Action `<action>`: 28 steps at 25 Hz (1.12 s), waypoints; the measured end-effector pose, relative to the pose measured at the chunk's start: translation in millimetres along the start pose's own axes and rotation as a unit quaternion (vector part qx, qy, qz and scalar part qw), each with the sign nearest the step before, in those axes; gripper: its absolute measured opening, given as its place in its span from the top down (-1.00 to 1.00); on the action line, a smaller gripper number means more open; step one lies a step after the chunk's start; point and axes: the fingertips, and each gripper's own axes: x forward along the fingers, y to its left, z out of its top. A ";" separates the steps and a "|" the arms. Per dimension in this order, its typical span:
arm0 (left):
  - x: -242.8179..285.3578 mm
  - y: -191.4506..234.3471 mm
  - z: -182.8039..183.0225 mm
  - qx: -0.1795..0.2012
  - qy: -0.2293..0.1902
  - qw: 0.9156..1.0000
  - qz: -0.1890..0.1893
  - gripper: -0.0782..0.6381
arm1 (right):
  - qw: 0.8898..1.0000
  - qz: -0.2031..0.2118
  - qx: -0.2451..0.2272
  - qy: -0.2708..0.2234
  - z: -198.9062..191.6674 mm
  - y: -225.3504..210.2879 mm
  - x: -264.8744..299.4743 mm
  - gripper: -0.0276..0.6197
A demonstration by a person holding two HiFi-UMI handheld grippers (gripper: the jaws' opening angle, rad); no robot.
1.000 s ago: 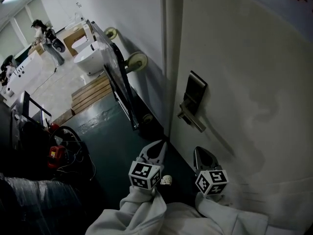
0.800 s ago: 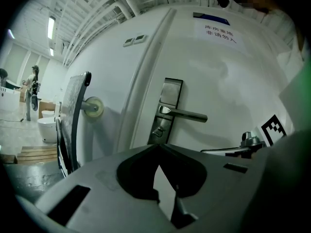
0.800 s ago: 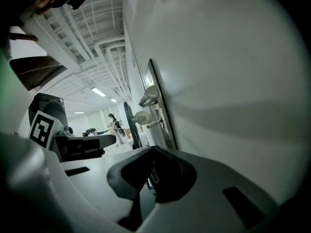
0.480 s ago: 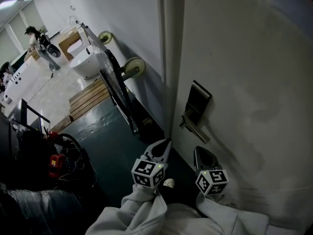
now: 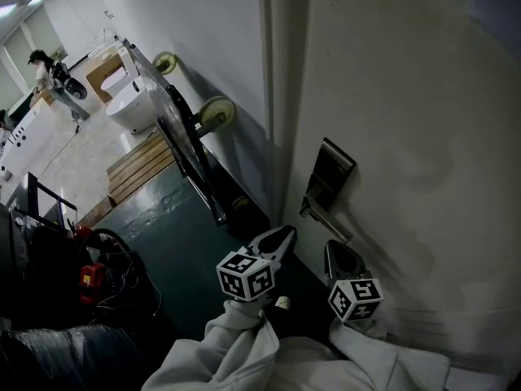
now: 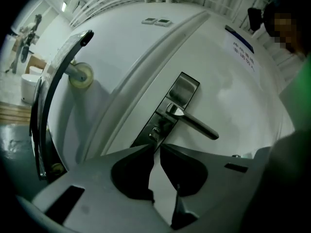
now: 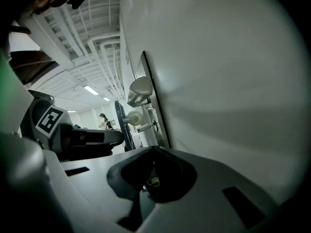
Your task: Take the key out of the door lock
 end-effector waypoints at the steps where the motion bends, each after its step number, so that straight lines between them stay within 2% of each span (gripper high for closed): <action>1: 2.7 -0.1 0.8 -0.013 0.000 1.000 -0.008 0.68 | 1.000 0.001 -0.002 0.001 0.7 0.7 1.7 0.75; 2: 5.2 -0.6 1.3 -0.025 0.002 1.000 -0.018 0.49 | 1.000 0.001 -0.004 0.003 1.4 1.6 2.7 0.75; 3: 7.6 -1.3 1.8 -0.037 0.005 0.999 -0.028 0.39 | 1.000 0.001 -0.006 0.004 2.3 2.3 3.0 0.75; 6: 15.7 -0.9 5.5 -0.069 0.010 0.996 -0.048 0.32 | 1.000 -0.004 -0.009 0.005 5.4 1.3 3.8 0.76; 12: 32.6 4.5 15.7 -0.147 -0.008 0.986 -0.073 0.32 | 1.000 -0.010 -0.009 0.012 4.6 -4.8 9.4 0.75; 17: 44.0 11.4 12.8 -0.187 -0.003 0.980 -0.072 0.39 | 1.000 -0.009 -0.009 0.017 4.9 -6.0 15.8 0.75; 22: 50.5 16.5 15.8 -0.251 -0.010 0.964 -0.089 0.53 | 1.000 -0.004 -0.012 0.024 3.9 -5.2 24.0 0.75; 25: 55.8 12.9 13.6 -0.276 0.000 0.955 -0.107 0.54 | 1.000 -0.004 -0.014 0.026 4.6 -6.3 26.6 0.75; 28: 60.5 10.9 14.9 -0.305 -0.004 0.945 -0.116 0.67 | 1.000 -0.007 -0.015 0.027 6.4 -10.5 27.7 0.75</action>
